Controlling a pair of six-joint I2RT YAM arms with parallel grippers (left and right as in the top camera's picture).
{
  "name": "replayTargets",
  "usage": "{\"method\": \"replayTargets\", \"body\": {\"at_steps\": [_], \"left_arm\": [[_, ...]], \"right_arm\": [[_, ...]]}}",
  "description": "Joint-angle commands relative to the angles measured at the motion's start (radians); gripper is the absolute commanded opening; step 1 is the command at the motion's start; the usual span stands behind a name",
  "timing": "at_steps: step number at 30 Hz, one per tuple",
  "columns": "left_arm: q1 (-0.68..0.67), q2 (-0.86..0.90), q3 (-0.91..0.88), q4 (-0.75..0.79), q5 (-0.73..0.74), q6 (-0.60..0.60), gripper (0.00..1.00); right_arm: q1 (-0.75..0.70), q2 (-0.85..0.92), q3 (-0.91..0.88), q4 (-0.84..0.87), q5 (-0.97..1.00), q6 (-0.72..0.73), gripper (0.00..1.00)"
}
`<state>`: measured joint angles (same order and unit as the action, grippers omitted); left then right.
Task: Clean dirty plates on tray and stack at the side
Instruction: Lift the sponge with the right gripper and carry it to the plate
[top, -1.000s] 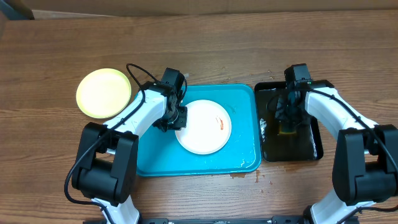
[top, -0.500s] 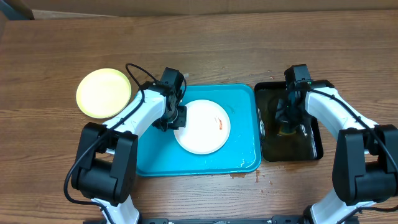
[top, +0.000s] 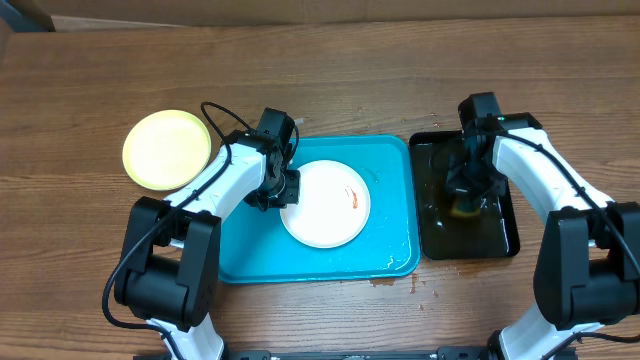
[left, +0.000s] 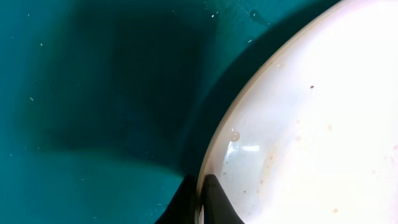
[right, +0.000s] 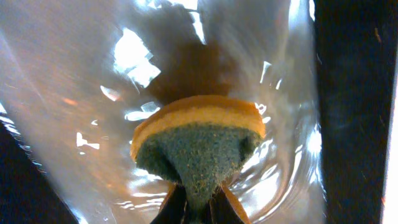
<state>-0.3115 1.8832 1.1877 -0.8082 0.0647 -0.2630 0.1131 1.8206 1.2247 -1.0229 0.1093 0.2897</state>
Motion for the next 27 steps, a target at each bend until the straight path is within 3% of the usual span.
{"method": "replayTargets", "body": {"at_steps": [1, 3, 4, 6, 8, 11, 14, 16, 19, 21, 23, 27], "left_arm": [[0.006, 0.013, 0.006, 0.0, 0.007, -0.014, 0.04], [0.006, 0.013, 0.006, 0.001, 0.007, -0.014, 0.04], [0.006, 0.013, 0.006, 0.001, 0.008, -0.015, 0.04], [0.006, 0.013, 0.006, 0.0, 0.018, -0.015, 0.04], [0.006, 0.013, 0.006, 0.0, 0.039, -0.015, 0.04], [0.004, 0.013, 0.006, 0.002, 0.04, -0.015, 0.04], [0.004, 0.013, 0.006, 0.001, 0.039, -0.014, 0.04], [0.004, 0.013, 0.006, 0.001, 0.039, -0.014, 0.04], [0.004, 0.013, 0.006, 0.001, 0.039, -0.014, 0.04], [0.004, 0.013, 0.006, 0.001, 0.039, -0.015, 0.04], [0.004, 0.013, 0.006, 0.002, 0.039, -0.015, 0.04], [0.004, 0.013, 0.006, 0.008, 0.04, -0.016, 0.04]], "right_arm": [[0.011, -0.004, 0.02, -0.008, 0.024, 0.043, 0.04], [0.012, -0.006, 0.02, -0.029, 0.079, 0.001, 0.04], [0.01, -0.007, 0.02, -0.037, 0.114, 0.045, 0.04], [0.008, -0.008, 0.02, -0.033, 0.059, 0.062, 0.04], [0.016, -0.008, 0.02, -0.036, -0.013, -0.067, 0.04], [0.016, -0.013, 0.021, -0.027, 0.013, 0.024, 0.04], [0.017, -0.014, 0.026, -0.027, -0.035, -0.055, 0.04], [0.014, -0.014, 0.037, -0.033, -0.01, 0.046, 0.04], [0.019, -0.014, 0.06, -0.051, -0.084, -0.061, 0.04], [0.019, -0.014, 0.093, -0.099, -0.009, 0.06, 0.04], [0.019, -0.014, 0.125, -0.103, -0.094, -0.003, 0.04], [0.026, -0.014, 0.21, -0.174, -0.036, -0.025, 0.04]]}}
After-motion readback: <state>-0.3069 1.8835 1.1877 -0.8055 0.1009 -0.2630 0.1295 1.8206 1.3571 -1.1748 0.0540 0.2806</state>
